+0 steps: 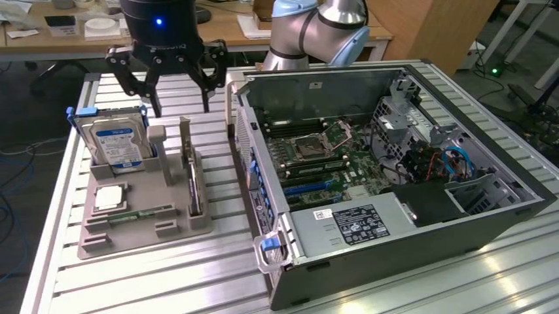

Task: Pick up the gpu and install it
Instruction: 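Pick up the gpu and move the gpu toward the slot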

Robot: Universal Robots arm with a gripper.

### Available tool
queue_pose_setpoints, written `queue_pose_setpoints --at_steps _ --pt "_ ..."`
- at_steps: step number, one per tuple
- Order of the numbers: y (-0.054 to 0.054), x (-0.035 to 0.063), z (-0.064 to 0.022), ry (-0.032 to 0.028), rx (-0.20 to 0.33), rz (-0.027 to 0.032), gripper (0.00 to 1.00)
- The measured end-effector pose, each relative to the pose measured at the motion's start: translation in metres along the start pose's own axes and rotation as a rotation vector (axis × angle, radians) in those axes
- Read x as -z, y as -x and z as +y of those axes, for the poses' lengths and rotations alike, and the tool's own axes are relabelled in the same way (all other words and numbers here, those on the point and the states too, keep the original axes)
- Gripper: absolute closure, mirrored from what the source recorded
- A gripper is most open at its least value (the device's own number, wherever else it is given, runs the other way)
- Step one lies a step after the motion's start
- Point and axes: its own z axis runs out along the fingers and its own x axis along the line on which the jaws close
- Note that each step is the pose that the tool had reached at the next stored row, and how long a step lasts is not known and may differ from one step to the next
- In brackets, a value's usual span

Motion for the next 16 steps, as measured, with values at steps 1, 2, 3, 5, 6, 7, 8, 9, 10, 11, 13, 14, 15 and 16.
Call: queue_pose_setpoints --at_steps 1,2,3,5,6,7,8,9,10,11,13,14,15,16 --pt "-0.0003 -0.0012 0.0000 0.0001 0.000 -0.0030 0.28" --pt "-0.0007 -0.0023 -0.0002 0.0001 -0.001 -0.0063 0.28" --pt "-0.0011 -0.0029 -0.0002 0.0002 -0.001 -0.0082 0.28" --pt "-0.0011 -0.0029 -0.0003 0.0002 0.000 -0.0084 0.28" --pt "-0.0011 -0.0029 -0.0003 0.0002 0.000 -0.0084 0.28" --pt "-0.0011 -0.0029 -0.0002 0.0002 -0.001 -0.0085 0.28" --pt "-0.0011 -0.0030 -0.0002 0.0002 -0.001 -0.0085 0.28" --pt "-0.0011 -0.0030 -0.0002 0.0002 -0.001 -0.0085 0.28" --pt "-0.0011 -0.0029 -0.0002 0.0002 -0.001 -0.0085 0.28" --pt "-0.0011 -0.0030 -0.0002 0.0003 -0.001 -0.0085 0.28" --pt "-0.0012 -0.0030 -0.0002 -0.0023 -0.001 -0.0042 0.28" --pt "-0.0011 -0.0032 -0.0002 -0.0045 -0.001 0.0075 0.28" --pt "-0.0011 -0.0034 -0.0002 -0.0072 -0.002 0.0207 0.28" --pt "-0.0012 -0.0036 -0.0003 -0.0109 -0.003 0.0360 0.28"
